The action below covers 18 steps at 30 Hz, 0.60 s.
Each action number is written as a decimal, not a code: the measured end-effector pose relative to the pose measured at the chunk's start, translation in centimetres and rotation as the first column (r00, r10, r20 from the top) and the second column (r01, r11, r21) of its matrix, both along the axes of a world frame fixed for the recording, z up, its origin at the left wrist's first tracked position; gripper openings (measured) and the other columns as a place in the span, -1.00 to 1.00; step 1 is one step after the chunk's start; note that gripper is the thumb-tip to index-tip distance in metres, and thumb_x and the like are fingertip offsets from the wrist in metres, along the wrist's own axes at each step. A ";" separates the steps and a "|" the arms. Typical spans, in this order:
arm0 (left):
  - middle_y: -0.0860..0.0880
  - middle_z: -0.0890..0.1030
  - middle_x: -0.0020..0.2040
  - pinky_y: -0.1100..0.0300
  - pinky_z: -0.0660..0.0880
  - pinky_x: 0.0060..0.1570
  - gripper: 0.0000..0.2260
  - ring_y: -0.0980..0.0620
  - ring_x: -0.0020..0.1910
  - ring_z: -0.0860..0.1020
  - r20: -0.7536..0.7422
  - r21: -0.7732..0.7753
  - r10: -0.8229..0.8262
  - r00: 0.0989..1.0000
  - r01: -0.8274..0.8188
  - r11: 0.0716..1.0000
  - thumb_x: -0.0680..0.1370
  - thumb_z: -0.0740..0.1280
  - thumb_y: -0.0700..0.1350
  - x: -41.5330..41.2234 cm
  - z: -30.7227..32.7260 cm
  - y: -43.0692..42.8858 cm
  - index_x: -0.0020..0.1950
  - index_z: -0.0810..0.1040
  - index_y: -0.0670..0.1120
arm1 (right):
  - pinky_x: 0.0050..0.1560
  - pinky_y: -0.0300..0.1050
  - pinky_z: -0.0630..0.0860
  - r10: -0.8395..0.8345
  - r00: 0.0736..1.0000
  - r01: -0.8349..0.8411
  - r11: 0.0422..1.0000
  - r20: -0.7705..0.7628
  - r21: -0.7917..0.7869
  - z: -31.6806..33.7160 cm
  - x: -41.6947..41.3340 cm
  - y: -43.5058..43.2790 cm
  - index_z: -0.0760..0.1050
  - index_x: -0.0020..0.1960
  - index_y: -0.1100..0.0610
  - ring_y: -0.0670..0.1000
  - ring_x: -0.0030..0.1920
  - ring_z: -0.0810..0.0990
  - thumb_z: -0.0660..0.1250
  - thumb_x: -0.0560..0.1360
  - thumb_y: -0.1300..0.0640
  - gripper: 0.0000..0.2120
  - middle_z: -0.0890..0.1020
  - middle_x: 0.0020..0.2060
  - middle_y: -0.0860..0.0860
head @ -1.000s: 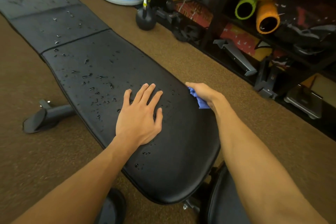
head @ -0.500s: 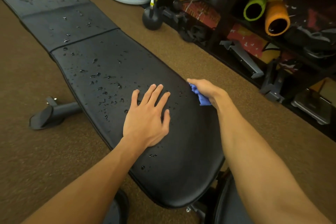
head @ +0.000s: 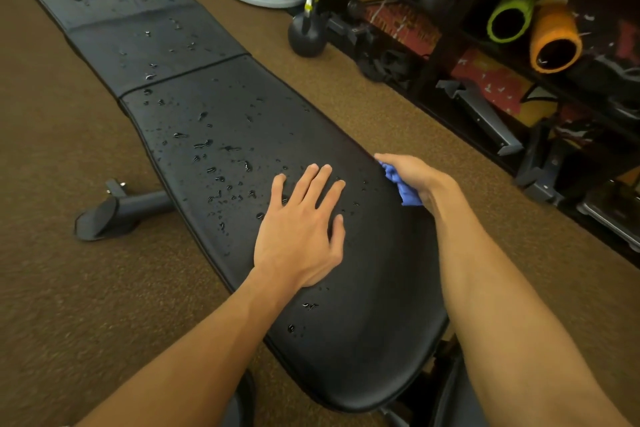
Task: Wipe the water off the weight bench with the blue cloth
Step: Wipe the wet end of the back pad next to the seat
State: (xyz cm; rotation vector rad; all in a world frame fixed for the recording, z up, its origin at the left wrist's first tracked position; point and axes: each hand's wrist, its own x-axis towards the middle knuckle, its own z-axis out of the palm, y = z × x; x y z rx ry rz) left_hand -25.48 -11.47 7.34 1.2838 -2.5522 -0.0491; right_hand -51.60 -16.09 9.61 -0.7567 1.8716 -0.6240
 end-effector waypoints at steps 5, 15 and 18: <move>-0.01 0.16 0.72 -0.25 0.03 0.61 -0.46 0.01 0.71 0.05 0.002 0.004 0.000 1.000 0.000 1.000 0.71 -0.01 0.16 0.0 0.0 -0.2 0.68 0.26 0.06 | -0.45 -0.31 0.39 0.085 0.996 -0.082 0.983 0.007 -0.167 3.3 3.9 -2.6 0.45 -0.29 0.04 -0.18 -0.64 0.39 0.26 0.74 -0.05 -0.57 0.39 -0.62 -0.11; -0.02 0.17 0.72 -0.25 0.03 0.61 -0.46 0.00 0.71 0.06 -0.029 0.001 -0.007 1.000 0.007 1.000 0.71 0.01 0.15 -0.1 -0.4 -0.3 0.68 0.27 0.05 | -0.46 -0.22 0.29 0.021 0.993 -0.041 0.982 -0.112 -0.182 1.0 0.5 4.9 0.60 -0.25 -0.10 -0.09 -0.48 0.34 0.27 0.69 -0.21 -0.60 0.41 -0.40 -0.06; -0.03 0.18 0.71 -0.26 0.04 0.60 -0.47 0.00 0.71 0.08 -0.024 -0.002 -0.008 1.000 0.008 1.000 0.71 0.00 0.14 -0.1 -0.4 -0.3 0.68 0.27 0.05 | 0.11 -0.21 0.56 -0.026 0.867 -0.146 0.942 -0.498 -0.303 -0.6 1.6 7.8 0.58 0.36 -0.27 -0.09 0.00 0.69 0.22 0.72 -0.16 -0.73 0.72 0.04 -0.13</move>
